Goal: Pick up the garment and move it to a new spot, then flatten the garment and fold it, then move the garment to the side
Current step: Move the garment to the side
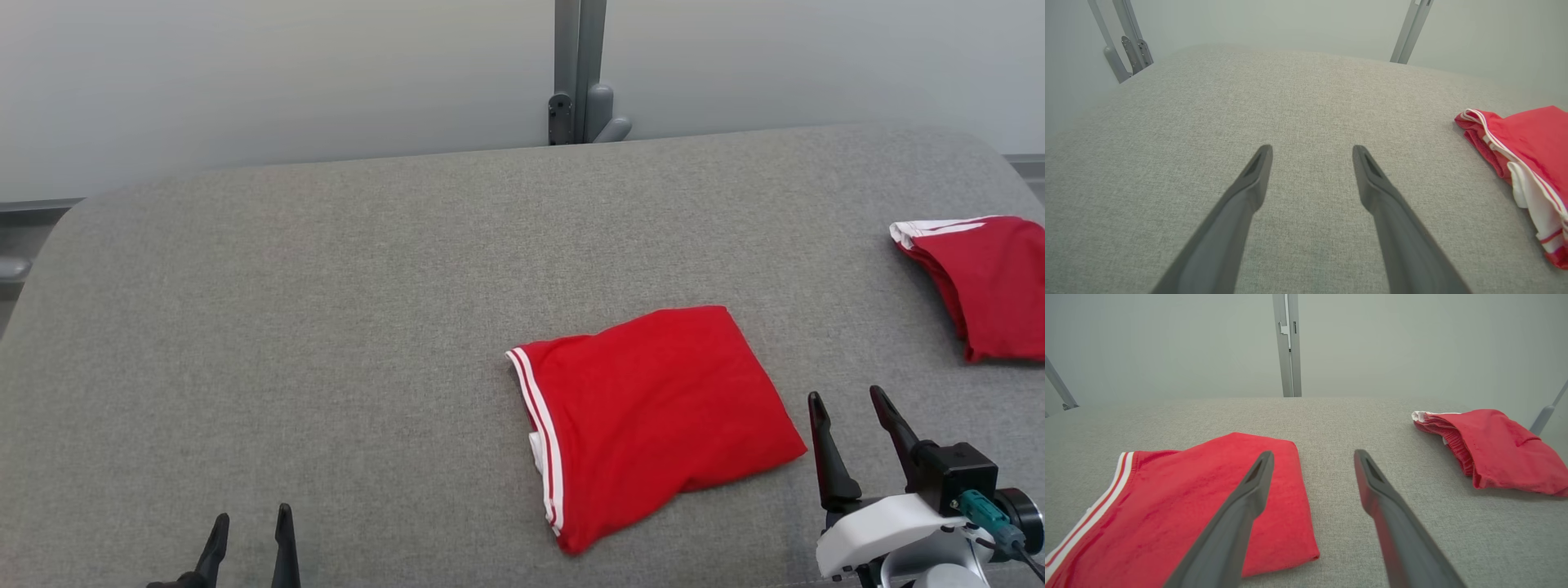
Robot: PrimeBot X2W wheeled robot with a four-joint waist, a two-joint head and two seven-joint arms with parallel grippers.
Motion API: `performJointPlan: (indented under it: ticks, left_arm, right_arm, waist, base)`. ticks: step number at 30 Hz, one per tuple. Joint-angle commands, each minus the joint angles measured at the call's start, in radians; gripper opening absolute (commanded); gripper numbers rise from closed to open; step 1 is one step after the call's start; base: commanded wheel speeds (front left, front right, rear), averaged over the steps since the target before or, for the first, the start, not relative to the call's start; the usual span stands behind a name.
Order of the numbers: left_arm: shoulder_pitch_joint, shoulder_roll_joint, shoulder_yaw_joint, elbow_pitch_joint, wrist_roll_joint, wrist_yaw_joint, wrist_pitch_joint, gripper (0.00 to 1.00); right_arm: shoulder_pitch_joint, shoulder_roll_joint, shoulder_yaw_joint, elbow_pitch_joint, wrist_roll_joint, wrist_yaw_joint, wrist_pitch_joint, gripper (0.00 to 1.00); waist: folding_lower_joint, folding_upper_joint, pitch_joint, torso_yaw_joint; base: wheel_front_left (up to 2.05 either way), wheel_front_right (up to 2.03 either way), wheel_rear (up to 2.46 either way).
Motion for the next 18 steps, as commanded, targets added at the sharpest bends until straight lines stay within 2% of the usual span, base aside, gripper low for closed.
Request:
performJointPlan:
  ticks: [1,7,10,13,18]
  left_arm:
    - [-0.004,0.001,-0.002,-0.003,-0.003,-0.002,-0.002,1.0]
    - [-0.01,0.001,-0.01,-0.01,-0.005,-0.002,-0.002,1.0]
    - [-0.01,0.002,-0.011,-0.014,-0.008,-0.002,-0.002,1.0]
    - [-0.014,0.002,-0.013,-0.02,-0.007,-0.002,-0.002,1.0]
    - [-0.043,0.002,-0.031,-0.019,-0.005,-0.002,-0.002,1.0]
  right_arm:
    - [-0.008,-0.004,0.0,0.001,0.004,-0.001,-0.004,1.0]
    - [-0.023,-0.013,0.011,-0.008,0.014,-0.001,-0.004,1.0]
    - [-0.042,-0.015,0.035,-0.023,0.072,-0.001,-0.003,1.0]
    - [-0.088,-0.062,0.089,-0.047,0.181,-0.001,0.097,1.0]
    - [-0.193,-0.135,0.086,-0.084,0.286,-0.001,0.372,1.0]
  waist:
    - [0.0,0.0091,0.001,0.001]
    - [0.0,0.0091,0.006,0.002]
    - [0.0,0.0091,0.012,0.001]
    - [0.0,0.0091,0.028,-0.001]
    - [0.0,0.0091,0.084,-0.001]
  base:
    - [0.0,0.0,0.0]
    - [0.0,0.0,0.0]
    - [0.0,0.0,0.0]
    - [0.0,0.0,0.0]
    - [0.0,0.0,0.0]
